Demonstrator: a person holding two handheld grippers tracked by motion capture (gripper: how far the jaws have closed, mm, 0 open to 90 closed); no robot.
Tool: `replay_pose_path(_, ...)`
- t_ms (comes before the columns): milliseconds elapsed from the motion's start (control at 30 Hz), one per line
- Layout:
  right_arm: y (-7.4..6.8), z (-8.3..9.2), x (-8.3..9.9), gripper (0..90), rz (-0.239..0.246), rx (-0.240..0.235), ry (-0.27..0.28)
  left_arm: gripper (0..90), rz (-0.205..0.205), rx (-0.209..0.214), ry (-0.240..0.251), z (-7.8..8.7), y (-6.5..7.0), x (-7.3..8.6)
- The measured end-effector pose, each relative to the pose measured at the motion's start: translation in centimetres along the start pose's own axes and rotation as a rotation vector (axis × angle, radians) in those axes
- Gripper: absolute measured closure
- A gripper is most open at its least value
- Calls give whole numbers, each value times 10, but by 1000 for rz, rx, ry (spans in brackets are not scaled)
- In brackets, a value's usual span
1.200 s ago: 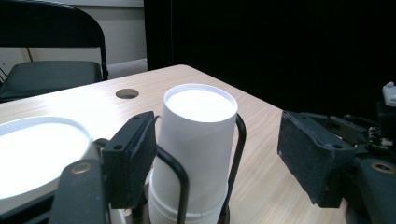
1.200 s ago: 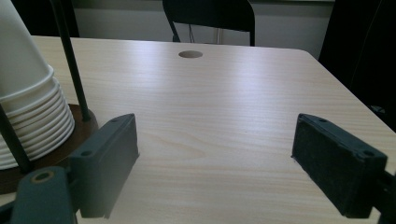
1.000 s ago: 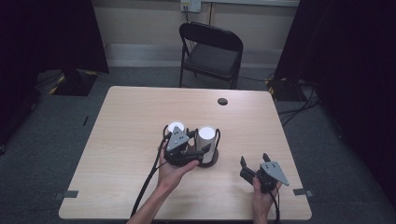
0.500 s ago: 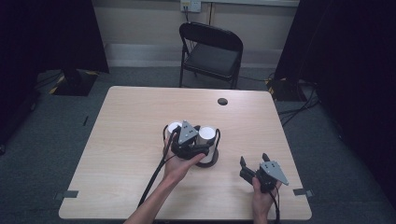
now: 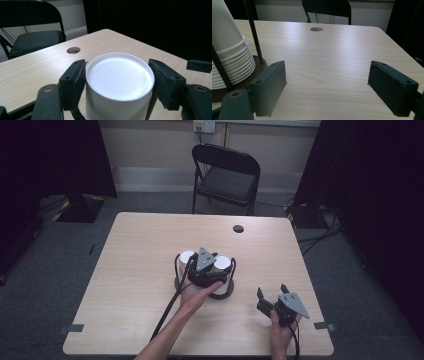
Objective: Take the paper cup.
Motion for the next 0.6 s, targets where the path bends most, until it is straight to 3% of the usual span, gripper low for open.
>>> replay_pose_path(67,0,0,0,145,2,-2,0,317,-15,-5,-8,-1,2,0)
replay_pose_path(133,0,0,0,145,0,-2,-1,319,-10,-10,-16,-3,2,1)
replay_pose_path(200,0,0,0,145,2,-2,1,330,20,-11,-18,-4,1,2)
replay_pose_path(333,0,0,0,145,1,-1,2,337,23,-9,-20,-4,1,1)
replay_pose_path(600,1,0,0,145,0,-3,1,339,35,-18,24,2,2,-4)
Point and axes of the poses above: each handheld gripper's, and its own axes: z roughly backward along the jaws, x roughly out of its underside, y roughly to its right, the point moved 1 cm from there along -z, roughly forward along the jaws, and after that the axes turned 2 degrees about x, right-handed, at the moved point
